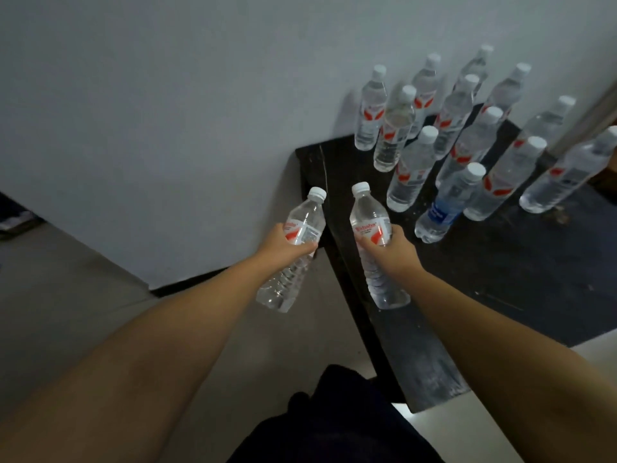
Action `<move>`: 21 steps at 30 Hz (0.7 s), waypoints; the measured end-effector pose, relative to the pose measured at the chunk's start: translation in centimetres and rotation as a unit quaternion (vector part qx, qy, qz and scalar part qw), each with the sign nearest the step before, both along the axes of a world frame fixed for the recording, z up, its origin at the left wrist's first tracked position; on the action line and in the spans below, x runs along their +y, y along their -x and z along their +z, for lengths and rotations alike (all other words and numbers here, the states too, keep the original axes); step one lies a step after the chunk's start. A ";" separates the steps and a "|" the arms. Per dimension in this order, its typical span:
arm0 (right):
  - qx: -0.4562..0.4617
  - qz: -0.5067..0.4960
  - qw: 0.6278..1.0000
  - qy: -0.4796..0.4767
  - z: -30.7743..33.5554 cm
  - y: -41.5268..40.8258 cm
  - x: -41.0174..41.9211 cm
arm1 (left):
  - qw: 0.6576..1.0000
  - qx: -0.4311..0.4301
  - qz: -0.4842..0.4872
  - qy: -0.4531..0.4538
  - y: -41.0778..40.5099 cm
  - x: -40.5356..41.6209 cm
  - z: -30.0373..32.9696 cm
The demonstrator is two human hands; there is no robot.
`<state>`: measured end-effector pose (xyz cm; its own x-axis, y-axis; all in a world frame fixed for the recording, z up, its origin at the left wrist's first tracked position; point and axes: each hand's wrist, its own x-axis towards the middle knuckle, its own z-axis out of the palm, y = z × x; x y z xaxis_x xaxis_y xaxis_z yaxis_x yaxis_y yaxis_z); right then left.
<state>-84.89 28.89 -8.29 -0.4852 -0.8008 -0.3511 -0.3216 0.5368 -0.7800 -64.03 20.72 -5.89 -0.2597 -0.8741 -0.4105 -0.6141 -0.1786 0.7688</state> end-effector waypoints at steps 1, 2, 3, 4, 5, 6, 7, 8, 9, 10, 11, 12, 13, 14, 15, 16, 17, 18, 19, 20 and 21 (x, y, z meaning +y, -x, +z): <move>-0.002 -0.006 1.000 0.001 -0.1 0.3 -1.0 | 1.000 -0.001 -0.006 -0.005 0.4 -1.1 0.0; -0.003 -0.011 1.000 0.004 0.1 0.5 -1.9 | 1.000 -0.001 -0.013 -0.009 0.9 -2.2 0.2; -0.003 -0.016 1.000 0.010 0.2 0.9 -3.0 | 1.000 -0.001 -0.021 -0.010 1.4 -3.5 0.3; 0.000 -0.020 1.000 0.017 0.2 1.3 -4.0 | 1.000 0.001 -0.027 -0.008 2.0 -4.7 0.3; 0.002 -0.025 0.999 0.023 0.2 1.5 -4.6 | 0.999 0.005 -0.030 -0.010 2.4 -5.5 0.3; 0.000 -0.031 0.999 0.030 0.2 1.8 -5.7 | 0.999 0.009 -0.031 -0.008 3.0 -6.8 0.3; -0.009 -0.039 0.998 0.038 0.1 2.2 -6.9 | 1.000 0.011 -0.030 -0.002 3.6 -8.1 0.3; -0.021 -0.045 0.998 0.044 0.3 2.5 -8.0 | 1.000 0.011 -0.027 0.005 4.2 -9.3 0.5; -0.034 -0.053 0.997 0.052 0.6 2.9 -9.5 | 0.999 0.011 -0.025 0.016 4.9 -11.0 0.8; -0.044 -0.055 0.996 0.058 1.0 3.2 -10.7 | 0.999 0.012 -0.021 0.027 5.5 -12.3 1.3; -0.052 -0.053 0.995 0.064 1.2 3.5 -11.9 | 0.999 0.014 -0.015 0.040 6.2 -13.8 1.7; -0.052 -0.049 0.995 0.071 1.4 3.6 -13.0 | 0.998 0.014 -0.009 0.056 6.8 -15.1 2.0; -0.053 -0.049 0.995 0.075 1.5 3.8 -14.0 | 0.998 0.012 -0.002 0.066 7.4 -16.4 2.2; -0.055 -0.050 0.994 0.080 1.4 3.8 -14.6 | 0.997 0.014 0.006 0.073 7.9 -17.4 2.2; -0.058 -0.051 0.993 0.085 1.2 3.8 -15.2 | 0.997 0.018 0.015 0.076 8.3 -18.2 2.1; -0.061 -0.051 0.993 0.088 1.1 3.7 -15.8 | 0.997 0.023 0.022 0.077 8.9 -19.3 1.9; -0.065 -0.049 0.993 0.088 0.9 3.7 -16.2 | 0.996 0.024 0.028 0.079 9.3 -20.2 1.8; -0.070 -0.045 0.993 0.086 1.0 3.6 -16.7 | 0.996 0.025 0.032 0.081 9.9 -21.1 1.7; -0.080 -0.043 0.992 0.082 0.9 3.7 -17.2 | 0.995 0.029 0.031 0.086 10.4 -22.1 1.6; -0.090 -0.045 0.991 0.084 0.8 3.7 -17.7 | 0.995 0.036 0.028 0.090 11.0 -23.1 1.4; -0.101 -0.057 0.989 0.088 0.6 3.8 -18.4 | 0.995 0.040 0.020 0.090 11.7 -24.3 1.1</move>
<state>-88.67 10.48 -7.65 -0.5101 -0.8020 -0.3107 -0.0952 0.4116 -0.9064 -75.78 -3.62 -4.79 -0.2490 -0.9420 -0.2250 -0.5449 -0.0558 0.8367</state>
